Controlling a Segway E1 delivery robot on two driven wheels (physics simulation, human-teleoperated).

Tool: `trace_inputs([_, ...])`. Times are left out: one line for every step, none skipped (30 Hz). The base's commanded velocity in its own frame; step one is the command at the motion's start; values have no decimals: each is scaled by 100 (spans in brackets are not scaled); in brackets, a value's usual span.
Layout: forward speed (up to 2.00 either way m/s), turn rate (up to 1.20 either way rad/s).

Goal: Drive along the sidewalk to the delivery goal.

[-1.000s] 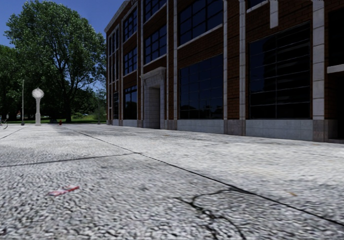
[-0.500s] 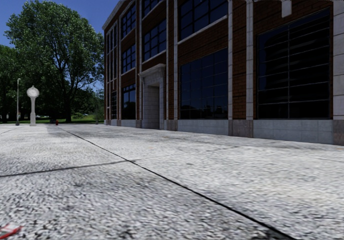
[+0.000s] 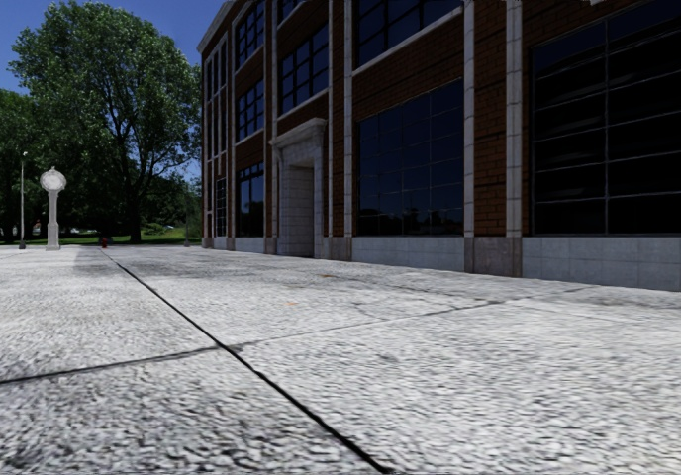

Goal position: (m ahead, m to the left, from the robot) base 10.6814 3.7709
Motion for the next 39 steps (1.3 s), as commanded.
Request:
trace_inputs([200, 0])
trace_inputs([200, 0])
trace_inputs([200, 0])
trace_inputs([200, 0])
trace_inputs([200, 0])
trace_inputs([200, 0])
trace_inputs([200, 0])
trace_inputs([200, 0])
trace_inputs([200, 0])
trace_inputs([200, 0])
trace_inputs([200, 0])
trace_inputs([200, 0])
trace_inputs([200, 0])
trace_inputs([200, 0])
trace_inputs([200, 0])
trace_inputs([200, 0])
trace_inputs([200, 0])
trace_inputs([200, 0])
trace_inputs([200, 0])
trace_inputs([200, 0])
trace_inputs([200, 0])
trace_inputs([200, 0])
trace_inputs([200, 0])
trace_inputs([200, 0])
trace_inputs([200, 0])
trace_inputs([200, 0])
trace_inputs([200, 0])
trace_inputs([200, 0])
trace_inputs([200, 0])
trace_inputs([200, 0])
trace_inputs([200, 0])
trace_inputs([200, 0])
trace_inputs([200, 0])
trace_inputs([200, 0])
trace_inputs([200, 0])
trace_inputs([200, 0])
trace_inputs([200, 0])
trace_inputs([200, 0])
trace_inputs([200, 0])
